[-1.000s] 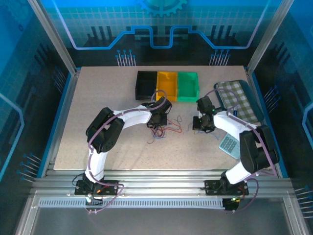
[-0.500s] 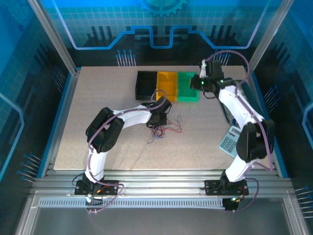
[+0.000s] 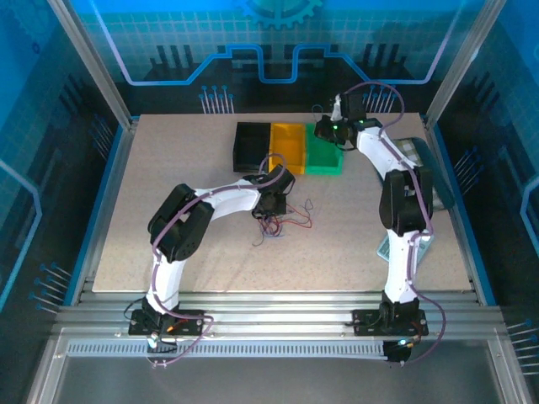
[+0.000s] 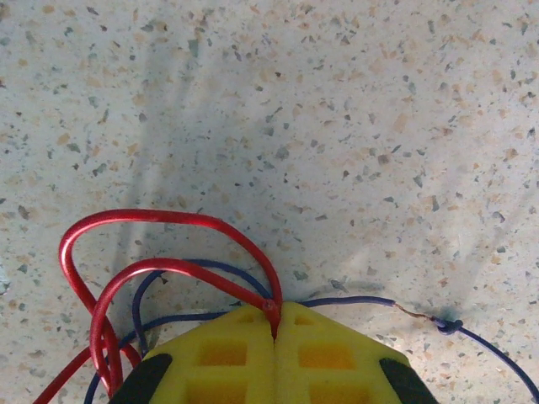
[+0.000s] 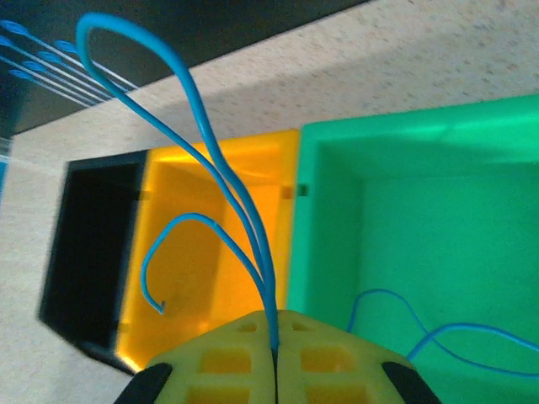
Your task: Untangle the cables
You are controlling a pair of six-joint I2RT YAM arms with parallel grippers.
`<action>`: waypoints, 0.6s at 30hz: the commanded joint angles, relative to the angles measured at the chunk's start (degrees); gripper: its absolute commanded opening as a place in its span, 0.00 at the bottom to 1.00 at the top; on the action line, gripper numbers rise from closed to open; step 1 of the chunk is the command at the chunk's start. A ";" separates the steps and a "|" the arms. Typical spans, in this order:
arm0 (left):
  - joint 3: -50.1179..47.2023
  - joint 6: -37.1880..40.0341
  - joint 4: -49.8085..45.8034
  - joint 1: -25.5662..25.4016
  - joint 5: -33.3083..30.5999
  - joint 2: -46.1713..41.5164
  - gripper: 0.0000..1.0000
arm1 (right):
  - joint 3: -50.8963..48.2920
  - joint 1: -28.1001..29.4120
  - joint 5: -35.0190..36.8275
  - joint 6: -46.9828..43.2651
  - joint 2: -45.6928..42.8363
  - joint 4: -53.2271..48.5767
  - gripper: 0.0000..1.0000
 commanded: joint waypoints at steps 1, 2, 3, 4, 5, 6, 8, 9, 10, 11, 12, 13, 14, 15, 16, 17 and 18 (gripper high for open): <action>-0.72 1.69 -7.61 2.11 -2.61 4.74 0.00 | 3.96 -0.84 7.10 0.59 1.77 -4.27 0.07; -0.52 1.69 -7.68 2.08 -2.64 4.96 0.00 | 4.91 -0.94 8.64 0.50 2.55 -6.17 0.07; -0.42 1.65 -7.78 2.08 -2.56 5.07 0.00 | 6.34 -0.90 10.47 0.42 3.40 -8.59 0.07; -0.35 1.72 -7.80 2.10 -2.48 5.14 0.00 | 7.19 -1.01 11.57 0.33 4.08 -10.30 0.07; -0.23 1.78 -7.88 2.08 -2.47 5.24 0.00 | 7.55 -0.95 11.92 -0.20 4.69 -11.44 0.07; -0.14 1.69 -7.96 2.08 -2.47 5.33 0.00 | 7.49 -0.90 12.40 -0.61 4.99 -12.18 0.07; -0.02 1.60 -8.03 2.08 -2.38 5.52 0.00 | 6.81 -0.77 12.92 -1.35 5.04 -12.93 0.07; 0.04 1.50 -8.10 2.08 -2.47 5.47 0.00 | 6.40 -0.75 13.14 -1.81 5.05 -13.30 0.07; 0.08 1.44 -8.07 2.15 -2.55 5.49 0.00 | 6.06 -0.68 13.20 -2.14 5.08 -13.59 0.07; 0.14 1.41 -8.07 2.09 -2.50 5.50 0.00 | 5.81 -0.64 12.88 -2.62 5.13 -13.81 0.07; 0.11 1.43 -8.12 2.08 -2.40 5.64 0.00 | 5.58 -0.59 13.06 -2.95 5.18 -14.29 0.07; 0.19 1.42 -8.15 2.13 -2.38 5.67 0.00 | 5.58 -0.44 13.18 -3.24 5.28 -14.66 0.07; 0.20 1.29 -8.24 2.14 -2.29 5.73 0.00 | 5.64 -0.29 13.41 -3.65 5.46 -15.19 0.08; 0.20 1.33 -8.24 2.08 -2.29 5.75 0.00 | 5.68 -0.08 13.86 -3.95 5.51 -15.72 0.08; 0.20 1.32 -8.24 2.14 -2.29 5.76 0.00 | 5.76 0.20 14.08 -4.42 5.66 -16.15 0.08; 0.26 1.29 -8.29 2.08 -2.30 5.78 0.00 | 5.98 0.47 14.83 -4.87 5.78 -16.82 0.08; 0.12 1.25 -8.34 2.09 -2.29 5.79 0.00 | 6.20 0.79 15.50 -5.41 5.90 -17.48 0.08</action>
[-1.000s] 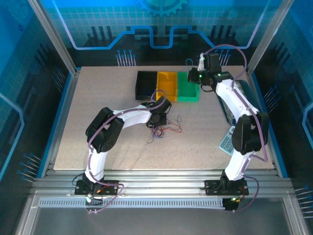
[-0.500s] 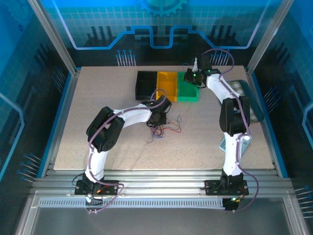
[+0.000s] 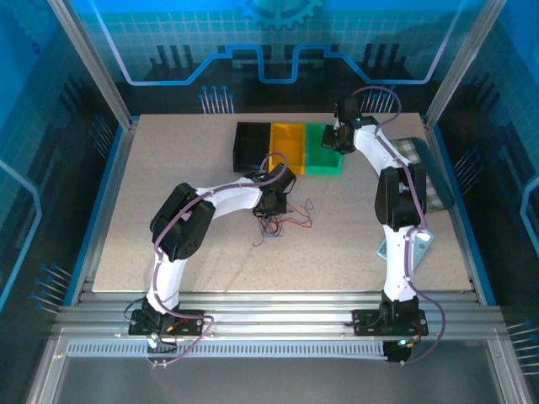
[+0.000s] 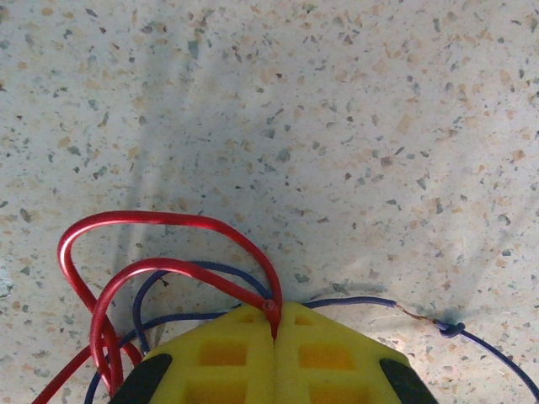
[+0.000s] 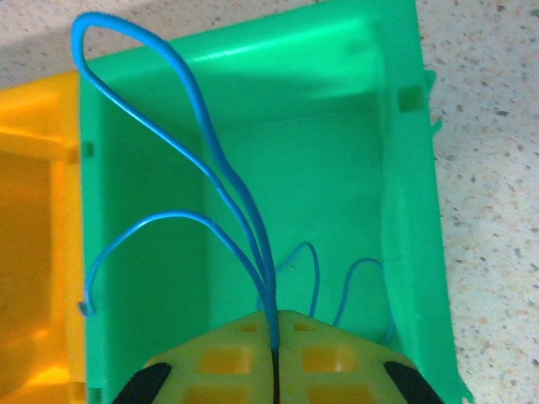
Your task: Untangle the cables
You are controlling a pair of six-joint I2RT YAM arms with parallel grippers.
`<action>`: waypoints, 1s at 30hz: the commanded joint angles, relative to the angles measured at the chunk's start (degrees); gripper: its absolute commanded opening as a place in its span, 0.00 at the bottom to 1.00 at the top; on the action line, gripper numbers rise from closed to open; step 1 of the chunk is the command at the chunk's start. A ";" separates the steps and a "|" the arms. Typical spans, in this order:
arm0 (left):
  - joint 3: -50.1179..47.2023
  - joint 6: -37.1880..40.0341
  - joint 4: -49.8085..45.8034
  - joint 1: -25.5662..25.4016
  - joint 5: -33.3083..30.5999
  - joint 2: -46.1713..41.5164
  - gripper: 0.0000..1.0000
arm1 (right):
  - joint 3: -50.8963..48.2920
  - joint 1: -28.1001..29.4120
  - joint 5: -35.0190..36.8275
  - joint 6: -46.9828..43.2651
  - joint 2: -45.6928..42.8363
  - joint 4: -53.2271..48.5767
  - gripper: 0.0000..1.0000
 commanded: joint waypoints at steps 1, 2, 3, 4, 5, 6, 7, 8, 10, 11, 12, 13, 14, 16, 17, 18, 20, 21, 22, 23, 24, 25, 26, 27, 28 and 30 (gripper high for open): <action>-1.90 0.91 -6.13 2.11 -2.32 4.68 0.00 | 0.81 1.12 2.72 -2.91 1.54 -4.36 0.08; -2.05 0.90 -6.14 2.10 -2.40 4.59 0.00 | 1.20 1.46 3.39 -3.35 1.74 -5.07 0.08; -2.19 0.79 -6.16 2.03 -2.45 4.46 0.00 | 1.63 1.91 4.12 -3.88 2.08 -6.01 0.08; -2.32 0.76 -6.03 2.07 -2.49 4.31 0.00 | 1.94 2.27 4.73 -4.51 2.32 -6.71 0.08; -2.50 0.73 -5.97 2.03 -2.49 4.21 0.00 | 2.12 2.56 5.59 -4.78 2.58 -7.34 0.08; -2.57 0.65 -5.98 2.09 -2.47 4.17 0.00 | 2.11 2.80 6.14 -5.00 2.63 -7.69 0.08; -2.71 0.56 -5.88 2.07 -2.49 4.11 0.00 | 1.99 3.01 6.14 -5.13 2.71 -7.74 0.08; -2.73 0.54 -5.83 2.09 -2.49 4.05 0.00 | 2.08 3.16 6.13 -5.29 2.79 -7.83 0.08; -2.81 0.47 -5.82 2.03 -2.40 4.01 0.00 | 2.36 3.59 6.61 -5.74 3.25 -8.21 0.09; -2.81 0.48 -5.86 2.05 -2.34 4.07 0.00 | 2.58 3.73 6.46 -6.02 3.47 -8.29 0.09; -2.83 0.48 -5.84 2.03 -2.40 4.07 0.00 | 3.03 3.89 6.52 -6.33 3.75 -8.63 0.09; -2.85 0.39 -5.88 2.08 -2.40 4.03 0.00 | 3.49 4.10 6.70 -6.49 3.77 -9.02 0.10; -2.91 0.39 -5.85 2.11 -2.49 3.90 0.00 | 3.79 4.23 6.84 -6.64 3.77 -9.26 0.10; -2.96 0.38 -5.81 2.07 -2.58 3.83 0.00 | 4.22 4.35 7.12 -6.47 3.77 -9.64 0.11; -2.98 0.38 -5.84 2.03 -2.67 3.85 0.00 | 4.67 4.42 7.68 -6.41 3.77 -9.97 0.11; -2.84 0.42 -5.88 2.07 -2.75 3.76 0.00 | 5.16 4.35 8.16 -6.52 3.77 -10.36 0.12; -2.72 0.54 -5.93 2.04 -2.80 3.81 0.00 | 6.59 4.35 9.79 -6.55 3.77 -11.27 0.21; -2.71 0.54 -5.96 2.06 -2.84 3.87 0.00 | 7.21 4.35 10.74 -6.51 3.77 -11.47 0.30; -2.63 0.63 -5.96 2.04 -2.84 3.83 0.00 | 7.61 4.28 11.52 -6.61 3.41 -11.62 0.36; -2.50 0.70 -5.97 2.02 -2.84 3.96 0.00 | 7.98 4.26 12.44 -6.59 2.81 -11.75 0.42; -2.30 0.72 -6.03 2.04 -2.80 4.11 0.00 | 8.12 4.18 12.99 -6.56 2.20 -11.69 0.46; -2.20 0.78 -6.05 2.04 -2.63 4.28 0.00 | 8.13 4.07 12.98 -6.51 1.57 -11.49 0.47; -1.95 0.81 -6.18 2.03 -2.58 4.45 0.00 | 8.13 3.93 12.90 -6.40 1.07 -11.39 0.48; -1.76 0.81 -6.18 1.97 -2.45 4.63 0.00 | 8.05 3.83 12.98 -6.26 0.46 -11.26 0.49; -1.61 0.89 -6.31 2.05 -2.49 4.67 0.00 | 7.96 3.82 13.03 -6.22 -0.05 -11.15 0.49; -1.53 0.90 -6.35 2.02 -2.57 4.73 0.00 | 7.75 3.83 13.63 -6.03 -1.13 -11.00 0.49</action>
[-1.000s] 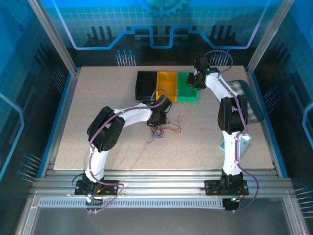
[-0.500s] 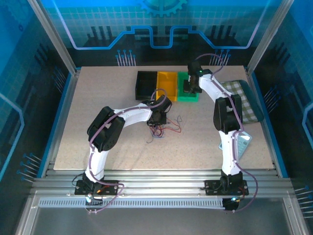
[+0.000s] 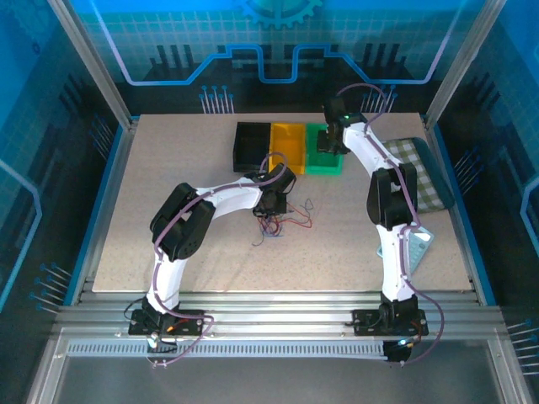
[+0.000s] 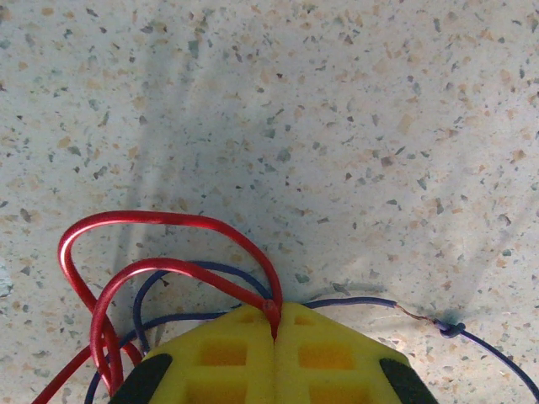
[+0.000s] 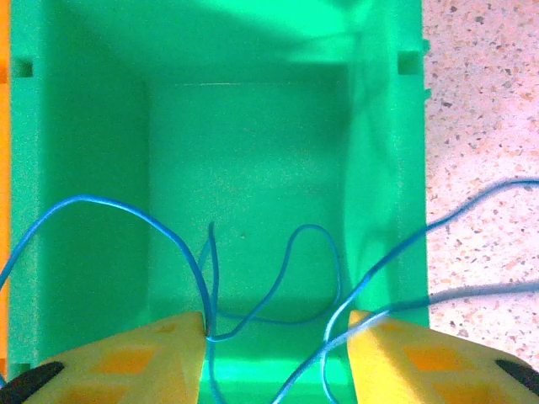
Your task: Untangle the cables
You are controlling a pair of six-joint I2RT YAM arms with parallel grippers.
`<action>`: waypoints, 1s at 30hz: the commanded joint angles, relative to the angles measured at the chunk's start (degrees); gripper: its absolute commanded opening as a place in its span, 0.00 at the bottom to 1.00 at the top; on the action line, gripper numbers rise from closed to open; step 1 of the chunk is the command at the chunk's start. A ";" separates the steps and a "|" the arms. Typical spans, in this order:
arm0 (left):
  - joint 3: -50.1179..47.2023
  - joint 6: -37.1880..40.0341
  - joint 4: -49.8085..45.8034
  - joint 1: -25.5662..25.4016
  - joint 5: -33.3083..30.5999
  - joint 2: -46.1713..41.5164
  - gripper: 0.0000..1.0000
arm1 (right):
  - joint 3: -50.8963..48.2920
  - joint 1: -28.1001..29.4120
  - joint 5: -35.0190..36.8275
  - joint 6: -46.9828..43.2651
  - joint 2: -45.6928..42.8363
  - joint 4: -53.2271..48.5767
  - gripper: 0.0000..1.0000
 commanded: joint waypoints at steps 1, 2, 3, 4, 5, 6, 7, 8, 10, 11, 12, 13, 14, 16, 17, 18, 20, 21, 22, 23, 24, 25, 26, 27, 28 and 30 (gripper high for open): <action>-1.47 0.88 -6.34 1.93 -2.60 4.69 0.00 | 1.07 0.06 2.18 0.40 -4.11 -1.35 0.49; -1.40 0.91 -6.40 1.97 -2.65 4.63 0.00 | 0.95 -0.03 2.67 0.27 -4.54 -1.36 0.49; -1.43 0.97 -6.40 2.01 -2.65 4.59 0.00 | 0.75 0.03 3.35 0.23 -4.95 -1.26 0.49; -1.43 1.01 -6.38 1.93 -2.64 4.59 0.00 | 0.33 -0.05 3.77 0.08 -5.44 -1.04 0.49; -1.53 1.01 -6.49 1.94 -2.69 4.59 0.00 | -0.47 -0.05 4.05 -0.16 -6.21 -0.37 0.49; -1.58 0.94 -6.49 1.92 -2.69 4.60 0.00 | -1.54 -0.05 4.47 -0.12 -7.20 0.35 0.49; -1.58 0.90 -6.48 1.99 -2.73 4.52 0.00 | -2.48 -0.05 4.69 -0.25 -8.11 0.98 0.49; -1.62 0.92 -6.42 1.93 -2.73 4.45 0.00 | -3.62 -0.05 4.36 -0.41 -9.24 2.02 0.49; -1.82 0.83 -6.37 1.93 -2.73 4.37 0.00 | -5.81 -0.13 3.40 -1.00 -11.35 3.96 0.49; -1.87 0.83 -6.39 1.92 -2.73 4.31 0.00 | -7.34 -0.13 2.71 -1.24 -12.90 5.27 0.49; -1.95 0.83 -6.20 1.95 -2.73 4.24 0.00 | -8.75 -0.21 2.16 -1.37 -14.33 6.24 0.49; -2.06 0.80 -6.15 1.93 -2.73 4.13 0.00 | -9.97 -0.18 1.37 -1.48 -15.56 7.14 0.49; -2.10 0.79 -6.09 1.93 -2.73 4.03 0.00 | -11.53 -0.22 0.34 -1.73 -17.04 7.94 0.49; -2.18 0.70 -6.05 1.92 -2.75 4.01 0.00 | -15.14 -0.22 -1.49 -1.86 -19.95 9.76 0.49; -2.13 0.75 -6.01 1.92 -2.73 3.99 0.00 | -17.25 -0.22 -2.46 -1.78 -21.45 10.76 0.49; -2.11 0.66 -5.98 1.94 -2.73 3.89 0.00 | -19.04 -0.20 -3.10 -1.63 -22.61 11.63 0.49; -2.27 0.47 -5.86 1.93 -2.60 3.95 0.00 | -21.30 -0.22 -4.87 -1.89 -23.64 12.87 0.49; -2.41 0.39 -5.77 1.99 -2.48 3.89 0.00 | -21.40 -0.22 -6.00 -2.16 -23.34 12.86 0.49; -2.37 0.30 -5.70 1.97 -2.32 3.98 0.00 | -21.04 -0.22 -7.11 -2.21 -22.86 12.51 0.49; -2.45 0.18 -5.63 1.92 -2.13 4.12 0.00 | -20.42 -0.22 -8.51 -2.30 -21.94 12.01 0.49; -2.44 0.06 -5.71 1.92 -1.96 4.18 0.00 | -19.50 -0.22 -10.04 -2.53 -20.77 11.65 0.49; -2.48 -0.07 -5.86 1.97 -1.94 4.22 0.00 | -18.19 -0.22 -11.02 -2.64 -19.47 10.96 0.49; -2.46 -0.28 -6.01 1.98 -2.03 4.23 0.00 | -16.15 -0.27 -11.80 -2.29 -17.60 9.72 0.49; -2.47 -0.31 -6.04 1.93 -2.18 4.20 0.00 | -14.34 -0.35 -12.18 -1.78 -15.78 8.42 0.48; -2.60 -0.51 -6.12 1.92 -2.29 4.05 0.00 | -11.64 -0.44 -12.25 -1.15 -13.50 6.86 0.48; -2.59 -0.58 -6.04 1.97 -2.57 3.81 0.00 | -6.97 -0.79 -12.20 0.45 -9.19 3.71 0.44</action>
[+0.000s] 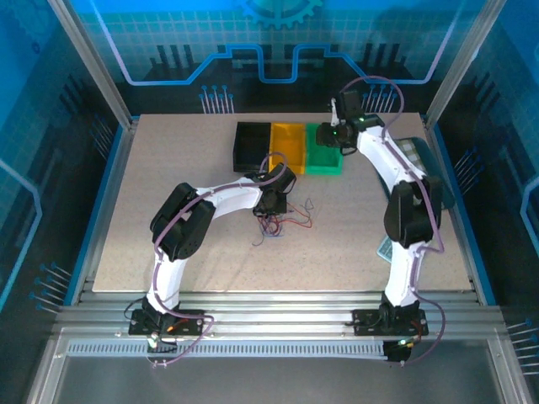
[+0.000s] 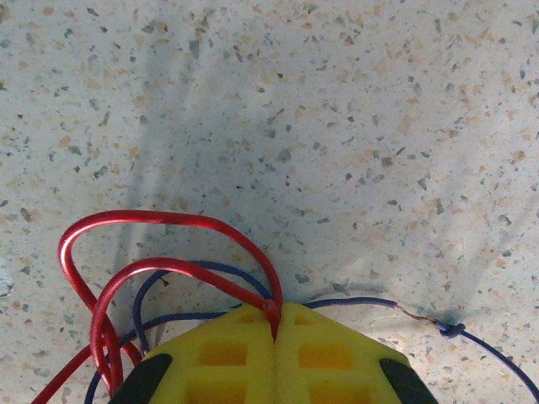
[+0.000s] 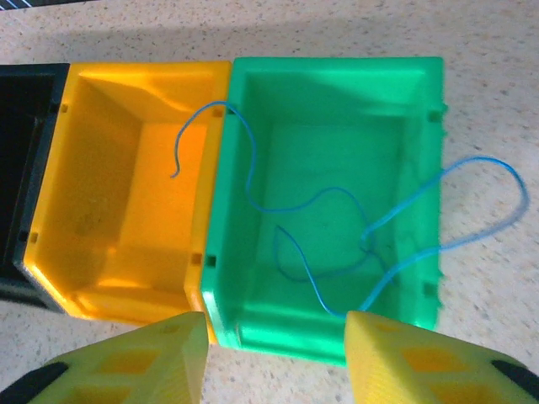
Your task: Untangle the cables
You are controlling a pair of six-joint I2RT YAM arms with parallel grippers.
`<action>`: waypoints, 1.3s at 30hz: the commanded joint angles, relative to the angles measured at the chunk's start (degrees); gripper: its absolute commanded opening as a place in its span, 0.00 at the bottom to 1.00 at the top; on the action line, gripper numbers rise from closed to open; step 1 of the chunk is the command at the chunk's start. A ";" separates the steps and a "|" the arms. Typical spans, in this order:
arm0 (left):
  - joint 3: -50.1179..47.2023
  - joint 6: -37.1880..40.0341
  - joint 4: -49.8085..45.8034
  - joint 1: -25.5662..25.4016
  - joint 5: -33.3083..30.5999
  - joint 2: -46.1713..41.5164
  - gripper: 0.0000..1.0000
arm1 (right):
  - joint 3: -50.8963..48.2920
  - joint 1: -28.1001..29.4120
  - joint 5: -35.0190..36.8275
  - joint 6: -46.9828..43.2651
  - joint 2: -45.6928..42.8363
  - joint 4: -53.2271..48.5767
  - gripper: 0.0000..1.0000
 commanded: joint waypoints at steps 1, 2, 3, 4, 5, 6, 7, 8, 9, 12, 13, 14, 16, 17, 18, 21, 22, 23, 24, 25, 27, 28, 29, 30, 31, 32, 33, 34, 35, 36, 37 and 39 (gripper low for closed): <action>-2.67 -0.40 -6.08 1.97 -2.73 3.74 0.00 | 7.15 -0.90 -2.66 2.24 7.22 -5.67 0.42; -2.52 -0.37 -6.13 1.93 -2.79 3.84 0.00 | 8.88 -1.07 -1.87 3.14 8.98 -6.38 0.38; -2.31 -0.35 -6.31 1.94 -2.88 3.86 0.00 | 10.33 -1.21 -1.33 3.83 10.50 -6.94 0.33; -2.18 -0.27 -6.43 1.93 -3.08 3.87 0.00 | 11.87 -1.41 -1.15 4.58 12.17 -7.53 0.29; -1.98 -0.34 -6.55 1.95 -3.15 4.04 0.00 | 13.44 -1.55 -1.10 5.09 13.70 -8.12 0.28; -1.78 -0.38 -6.82 1.92 -3.26 4.11 0.00 | 14.87 -1.73 -0.96 5.53 15.08 -8.67 0.27; -1.59 -0.32 -7.00 1.96 -3.35 4.33 0.00 | 16.45 -1.86 -1.30 5.65 16.76 -9.22 0.27; -1.43 -0.28 -7.18 1.93 -3.35 4.41 0.00 | 17.98 -1.87 -1.31 5.70 18.54 -9.93 0.27; -1.23 -0.18 -7.35 1.98 -3.35 4.56 0.00 | 19.34 -1.87 -1.45 5.68 19.83 -10.60 0.27; -0.57 -0.01 -7.93 1.93 -3.35 5.08 0.00 | 21.08 -1.87 -2.43 5.88 22.50 -10.85 0.27; -0.21 0.05 -8.08 1.96 -3.43 5.14 0.00 | 20.90 -1.78 -2.73 6.02 23.07 -10.26 0.27; -0.06 0.01 -8.31 1.95 -3.56 5.27 0.00 | 20.84 -1.72 -3.07 6.07 23.64 -9.78 0.27; 0.14 0.04 -8.39 1.92 -3.39 5.43 0.00 | 21.51 -1.61 -3.05 6.43 24.94 -9.96 0.27; 0.22 0.02 -8.45 1.93 -3.44 5.45 0.00 | 21.99 -1.51 -2.98 6.72 25.72 -10.26 0.27; 0.29 -0.05 -8.52 1.93 -3.38 5.47 0.00 | 22.49 -1.36 -2.60 6.95 26.35 -10.68 0.27; 0.62 -0.02 -8.81 1.93 -3.35 5.76 0.00 | 23.53 -0.93 -1.21 8.07 28.35 -12.05 0.27; 0.66 -0.09 -8.99 1.94 -3.38 5.79 0.00 | 23.56 -0.83 -0.54 8.66 28.88 -12.58 0.27; 0.80 -0.10 -9.01 1.90 -3.40 5.74 0.00 | 23.40 -0.82 0.21 9.17 29.26 -13.00 0.27; 0.75 -0.09 -9.01 1.88 -3.42 5.77 0.00 | 23.15 -0.73 0.70 9.49 29.57 -13.27 0.27; 0.75 -0.12 -9.09 1.90 -3.44 5.76 0.00 | 22.82 -0.73 1.06 9.69 29.64 -13.50 0.27; 0.84 -0.19 -9.15 1.91 -3.42 5.78 0.00 | 21.86 -0.72 1.13 9.81 29.54 -13.27 0.27; 0.84 -0.21 -9.10 1.91 -3.28 5.84 0.00 | 21.47 -0.73 0.63 9.50 29.05 -12.94 0.27; 1.02 -0.23 -9.11 1.85 -3.35 5.86 0.00 | 21.14 -0.73 0.03 9.14 28.27 -12.47 0.27; 1.07 -0.21 -9.21 1.79 -3.26 5.94 0.00 | 20.66 -0.72 -0.67 8.77 27.19 -11.56 0.26; 1.20 -0.24 -9.19 1.77 -3.26 6.03 0.00 | 19.66 -0.71 -1.42 8.41 25.39 -9.90 0.26; 1.36 -0.13 -9.20 1.75 -3.26 6.06 0.00 | 18.04 -0.65 -1.88 8.05 23.28 -7.82 0.27; 1.40 -0.12 -9.17 1.81 -3.18 6.11 0.00 | 16.73 -0.72 -2.33 7.75 21.32 -5.83 0.27; 1.49 -0.16 -9.22 1.67 -3.13 6.16 0.00 | 15.50 -0.73 -2.70 7.33 19.22 -3.81 0.28; 1.57 -0.10 -9.24 1.73 -3.04 6.28 0.00 | 14.65 -0.73 -2.92 6.84 17.27 -2.17 0.28; 1.63 -0.11 -9.17 1.66 -3.11 6.33 0.00 | 14.27 -0.73 -2.89 6.42 16.15 -1.38 0.28; 1.71 -0.11 -9.24 1.58 -3.21 6.30 0.00 | 14.28 -0.73 -2.68 6.07 14.76 -1.11 0.29; 1.58 -0.10 -9.26 1.56 -3.44 6.11 0.00 | 14.77 -0.73 -2.39 5.33 13.29 -1.33 0.29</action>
